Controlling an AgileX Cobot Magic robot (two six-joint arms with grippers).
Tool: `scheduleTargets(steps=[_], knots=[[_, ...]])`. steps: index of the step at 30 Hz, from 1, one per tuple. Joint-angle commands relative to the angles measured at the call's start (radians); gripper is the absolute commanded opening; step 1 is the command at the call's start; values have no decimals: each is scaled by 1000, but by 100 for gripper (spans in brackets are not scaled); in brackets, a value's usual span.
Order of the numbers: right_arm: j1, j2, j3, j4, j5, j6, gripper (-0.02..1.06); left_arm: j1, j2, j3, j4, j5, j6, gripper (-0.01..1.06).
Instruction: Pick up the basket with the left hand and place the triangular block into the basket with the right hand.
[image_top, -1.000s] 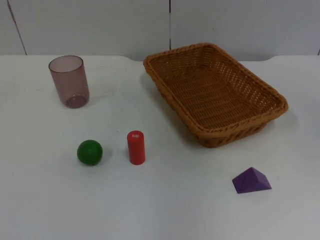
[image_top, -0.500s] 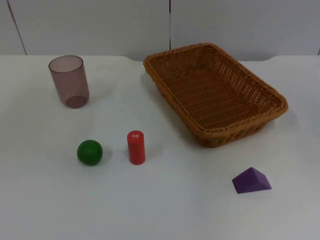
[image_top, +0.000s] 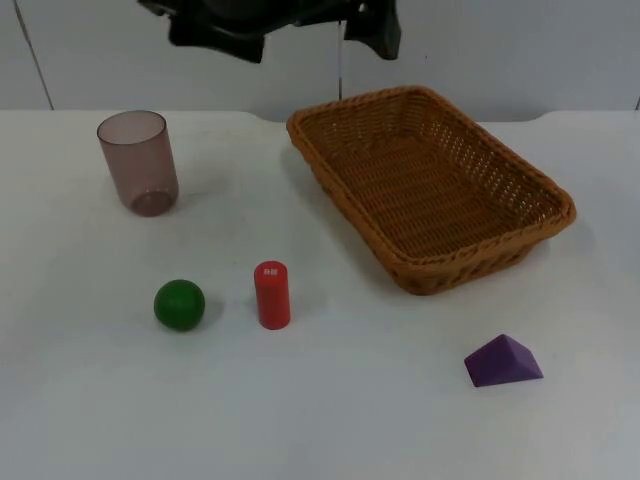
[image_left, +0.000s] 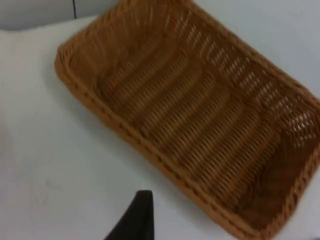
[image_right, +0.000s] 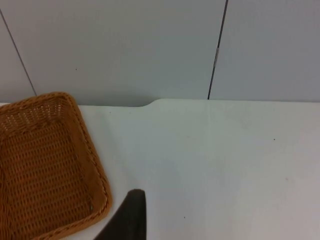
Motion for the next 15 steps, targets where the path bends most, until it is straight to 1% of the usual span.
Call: scheduleTargets(steps=[1, 3, 5, 8, 9, 11, 12, 15], knots=[[-5, -2, -10, 0, 2, 3, 104, -5, 29, -12, 25, -54, -16, 105], [-5, -2, -10, 2, 2, 4, 104, -5, 45, -12, 25, -68, -38, 105], [-5, -2, -10, 4, 2, 21, 104, -5, 78, -15, 25, -84, -88, 105], [-5, -2, -10, 4, 2, 28, 104, -5, 128, -42, 28, -84, -97, 105], [-5, -2, -10, 4, 4, 28, 104, -5, 154, -63, 33, -78, -97, 105], [-5, -2, -10, 17, 14, 28, 104, -5, 233, -119, 33, -28, -97, 105], [-5, -2, -10, 17, 14, 28, 104, -5, 233, -119, 33, -28, -97, 105], [-5, -2, -10, 21, 16, 28, 104, 4, 312, -182, 51, 10, -97, 105]])
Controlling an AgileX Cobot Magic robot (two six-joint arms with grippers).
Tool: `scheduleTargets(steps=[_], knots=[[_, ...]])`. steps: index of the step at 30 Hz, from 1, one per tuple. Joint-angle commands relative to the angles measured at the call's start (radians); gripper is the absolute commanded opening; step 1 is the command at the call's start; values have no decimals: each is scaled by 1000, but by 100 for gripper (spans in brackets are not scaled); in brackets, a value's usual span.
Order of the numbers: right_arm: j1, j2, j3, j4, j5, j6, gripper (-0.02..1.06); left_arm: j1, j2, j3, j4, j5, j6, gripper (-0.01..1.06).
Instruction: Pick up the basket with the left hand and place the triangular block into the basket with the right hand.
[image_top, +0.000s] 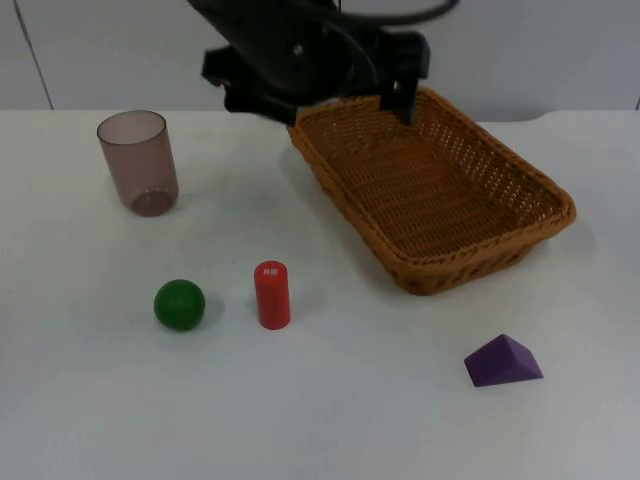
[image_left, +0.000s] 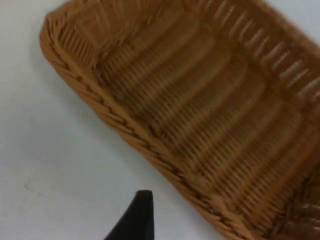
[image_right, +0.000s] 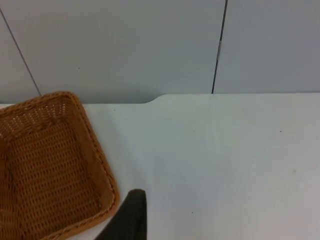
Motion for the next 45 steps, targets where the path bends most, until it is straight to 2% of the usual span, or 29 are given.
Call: scheduleTargets(steps=[1, 2, 6, 10, 13, 19, 24, 29, 36, 38, 39, 40, 41, 43, 44, 45], knots=[[-5, -2, -10, 5, 4, 5, 104, 6, 50, -43, 7, 23, -42, 105], [-5, -2, -10, 5, 4, 5, 104, 6, 50, -43, 7, 23, -42, 105], [-5, -2, -10, 7, 6, 5, 104, 51, 102, -75, 9, -2, -221, 105], [-5, -2, -10, 7, 8, 30, 104, 65, 166, -118, -11, 5, -291, 105], [-5, -2, -10, 7, 8, 30, 104, 65, 204, -144, -15, 7, -290, 105], [-5, -2, -10, 3, 11, 31, 104, 65, 335, -276, -26, 106, -403, 105], [-5, -2, -10, 2, 11, 28, 104, 47, 381, -361, -37, 120, -430, 105], [-5, -2, -10, -1, 11, 0, 104, 27, 425, -387, -34, 156, -495, 105], [-5, -2, -10, -1, 13, -24, 104, 14, 432, -390, -37, 141, -530, 103], [-5, -2, -10, -5, 13, -24, 104, 14, 432, -390, -39, 144, -541, 95], [-5, -2, -10, -18, 13, -24, 104, 14, 432, -390, -39, 144, -541, 86], [-5, -2, -10, -18, 13, -24, 104, 14, 432, -390, -39, 144, -541, 86], [-5, -2, -10, -33, 13, -24, 104, 14, 432, -390, -39, 144, -543, 71], [-5, -2, -10, -49, 13, -24, 104, 14, 434, -390, -39, 144, -555, 53], [-5, -2, -10, -49, 13, -24, 104, 14, 434, -390, -39, 144, -555, 53], [-5, -7, -10, -49, 13, -24, 104, 14, 439, -390, -39, 142, -571, 46]])
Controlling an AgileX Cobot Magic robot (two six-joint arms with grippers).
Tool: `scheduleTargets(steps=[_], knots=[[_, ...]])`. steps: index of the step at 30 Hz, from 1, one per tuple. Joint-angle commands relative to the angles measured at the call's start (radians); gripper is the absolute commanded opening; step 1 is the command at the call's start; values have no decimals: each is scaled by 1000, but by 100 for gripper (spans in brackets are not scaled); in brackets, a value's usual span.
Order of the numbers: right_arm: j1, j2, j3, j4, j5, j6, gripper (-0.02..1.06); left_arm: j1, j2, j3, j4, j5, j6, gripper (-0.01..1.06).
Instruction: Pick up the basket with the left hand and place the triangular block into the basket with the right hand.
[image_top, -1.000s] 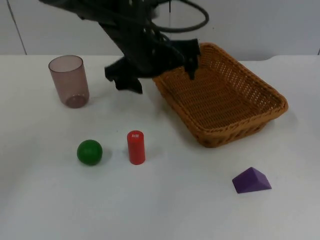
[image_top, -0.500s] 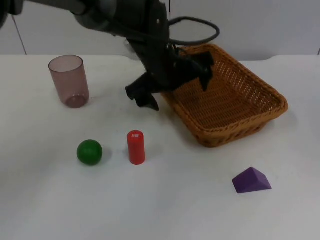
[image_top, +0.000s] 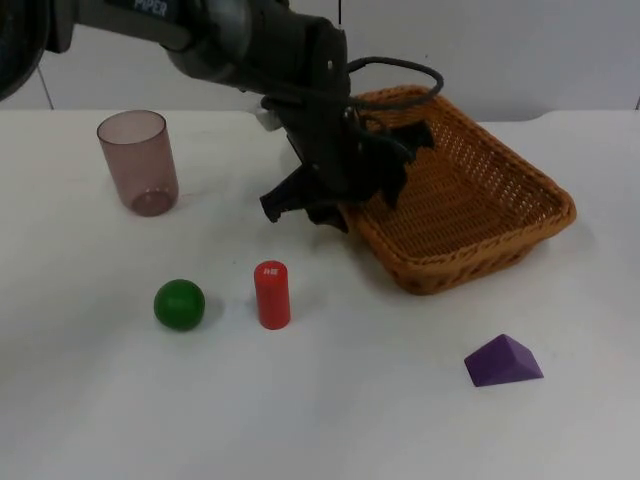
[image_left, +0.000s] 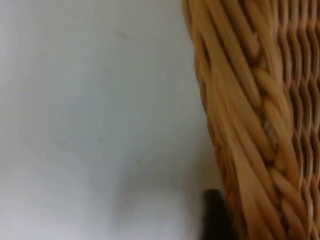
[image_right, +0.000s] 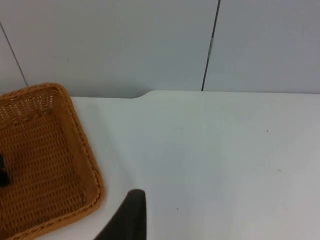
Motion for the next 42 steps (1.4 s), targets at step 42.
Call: scheduleTargets(steps=[42], knots=[[-5, -71, -13, -61, 7, -2, 104, 81, -295, -3, -320, 337, 555, 0]])
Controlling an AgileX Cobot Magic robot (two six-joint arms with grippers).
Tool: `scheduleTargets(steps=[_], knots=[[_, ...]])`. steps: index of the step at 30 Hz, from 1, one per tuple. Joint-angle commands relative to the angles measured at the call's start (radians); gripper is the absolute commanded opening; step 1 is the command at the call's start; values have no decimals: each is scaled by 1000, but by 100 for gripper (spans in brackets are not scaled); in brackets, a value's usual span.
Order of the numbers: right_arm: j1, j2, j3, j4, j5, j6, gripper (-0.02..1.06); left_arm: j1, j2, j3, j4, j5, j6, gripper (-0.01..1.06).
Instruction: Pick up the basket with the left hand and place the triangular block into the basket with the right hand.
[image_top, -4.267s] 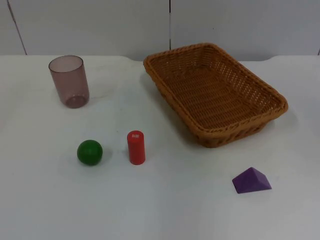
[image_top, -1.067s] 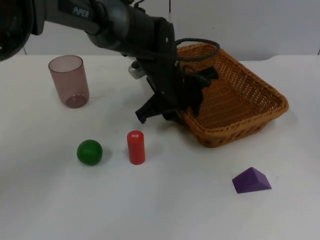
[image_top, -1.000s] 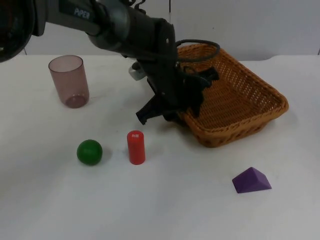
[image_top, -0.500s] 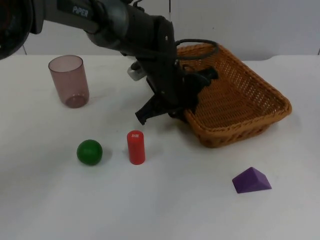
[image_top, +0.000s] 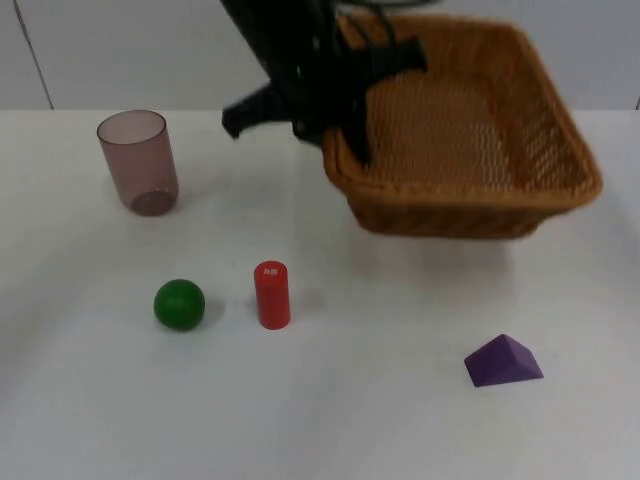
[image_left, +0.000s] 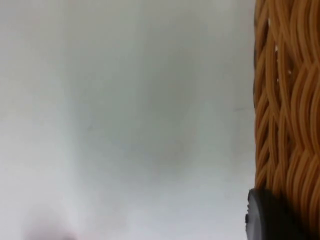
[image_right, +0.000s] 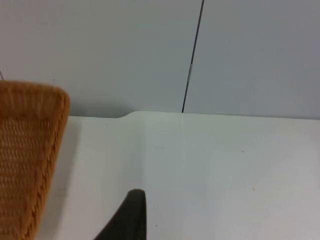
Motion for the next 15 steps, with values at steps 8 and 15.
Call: scheduleTargets(steps=[8, 15], knots=[[-5, -6, -5, 1, 9, 0, 104, 70, -260, 185, -13, -36, 94, 0], [-5, -6, -5, 63, 25, -25, 104, 104, -460, 405, 0, -77, 135, 0]])
